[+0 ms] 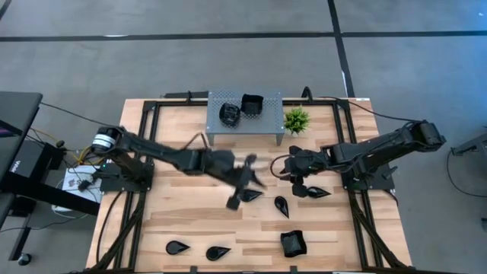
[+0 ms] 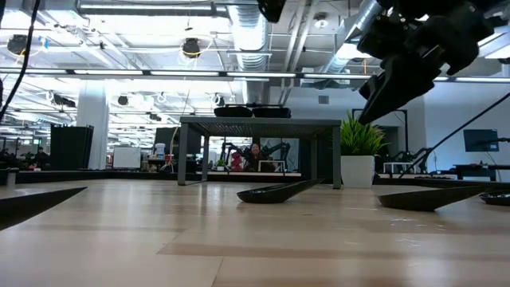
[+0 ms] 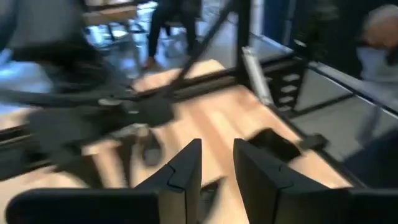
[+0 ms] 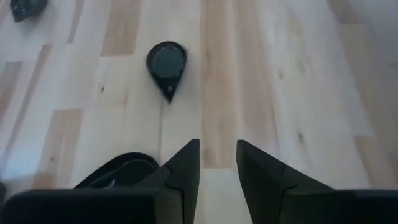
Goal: Pick & Place Mini shaped plates
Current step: Stack the black distorted square plate on top of the stacked black distorted square plates on the shelf
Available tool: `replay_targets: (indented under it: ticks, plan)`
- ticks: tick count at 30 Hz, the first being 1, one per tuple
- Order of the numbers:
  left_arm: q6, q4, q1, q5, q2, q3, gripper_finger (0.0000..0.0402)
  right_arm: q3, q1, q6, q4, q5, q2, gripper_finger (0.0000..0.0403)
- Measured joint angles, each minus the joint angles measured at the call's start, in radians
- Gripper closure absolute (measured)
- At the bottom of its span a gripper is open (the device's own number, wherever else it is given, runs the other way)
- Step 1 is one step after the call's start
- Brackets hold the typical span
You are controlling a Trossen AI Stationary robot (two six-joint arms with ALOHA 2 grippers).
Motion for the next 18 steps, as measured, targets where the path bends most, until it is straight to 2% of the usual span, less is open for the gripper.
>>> replay_targets:
  ticks: [4,8,12,18]
  plan:
    - [0.000,-0.033,-0.081,-0.002,0.001,0.000,0.0308,0.000,0.060,0.030,0.025,-0.008,0.000,0.0302]
    - [-0.006,-0.039,-0.140,-0.004,-0.007,0.000,0.0308,0.000,0.169,0.045,0.104,-0.024,0.000,0.0302]
    - [-0.006,-0.125,-0.174,-0.074,-0.029,0.001,0.0308,0.001,0.291,0.161,0.179,-0.020,0.000,0.0302]
    - [-0.009,-0.378,-0.183,-0.236,-0.067,0.001,0.0308,0.031,0.465,0.337,0.173,0.148,0.069,0.0313]
